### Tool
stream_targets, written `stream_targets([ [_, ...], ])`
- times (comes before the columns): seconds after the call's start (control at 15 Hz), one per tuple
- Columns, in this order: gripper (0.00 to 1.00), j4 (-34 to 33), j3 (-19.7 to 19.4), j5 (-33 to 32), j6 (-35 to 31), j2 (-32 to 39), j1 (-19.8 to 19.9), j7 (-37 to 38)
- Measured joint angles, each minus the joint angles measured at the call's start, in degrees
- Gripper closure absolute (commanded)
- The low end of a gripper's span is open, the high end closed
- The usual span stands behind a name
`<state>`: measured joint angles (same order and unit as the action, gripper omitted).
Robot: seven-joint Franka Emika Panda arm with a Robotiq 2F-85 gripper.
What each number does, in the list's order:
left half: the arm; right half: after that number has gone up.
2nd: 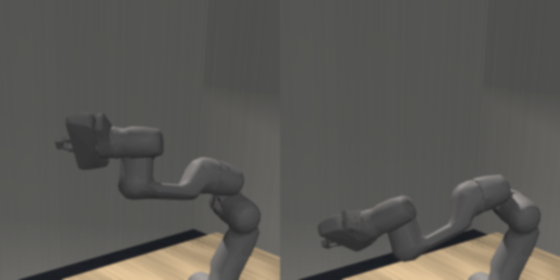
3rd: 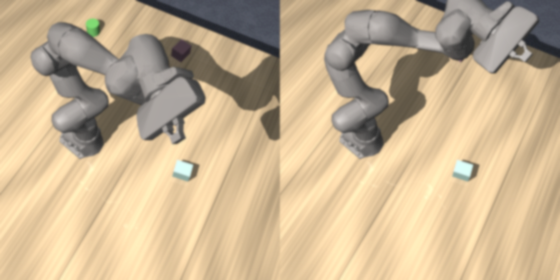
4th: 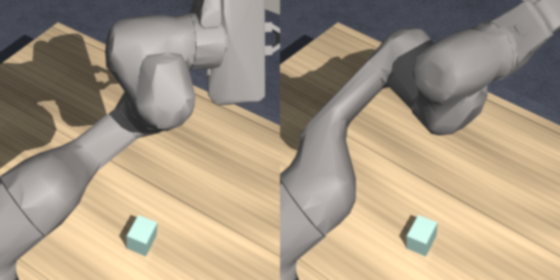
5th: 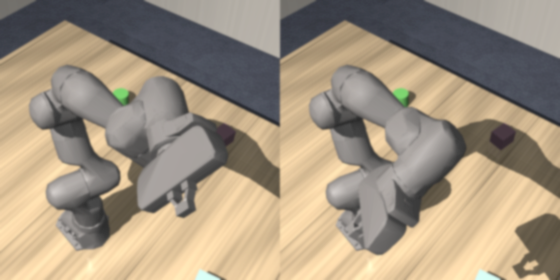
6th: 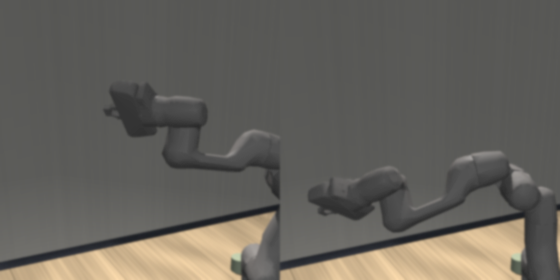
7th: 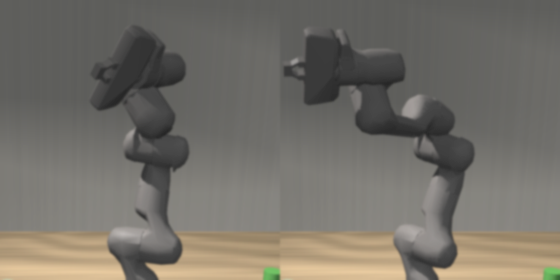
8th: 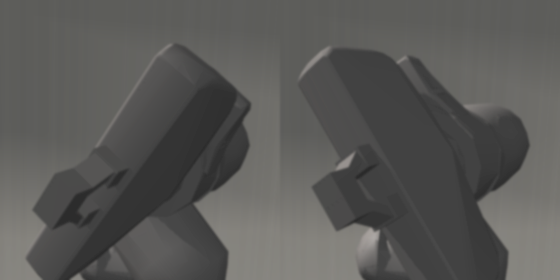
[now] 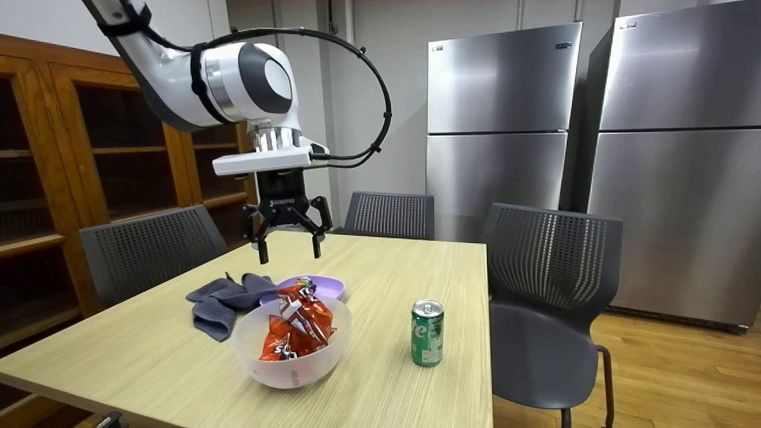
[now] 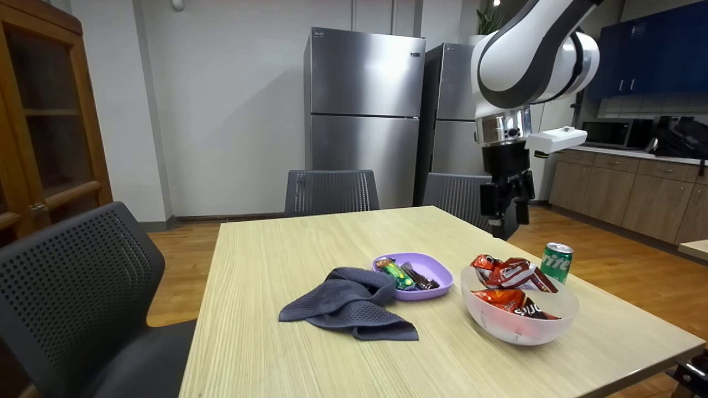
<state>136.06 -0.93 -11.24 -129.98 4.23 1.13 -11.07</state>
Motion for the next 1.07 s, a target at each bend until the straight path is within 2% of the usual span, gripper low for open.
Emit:
stream_targets([
  [1.07,0.0,2.01,-0.43,0.0,-0.17,-1.82,0.0,0.0],
])
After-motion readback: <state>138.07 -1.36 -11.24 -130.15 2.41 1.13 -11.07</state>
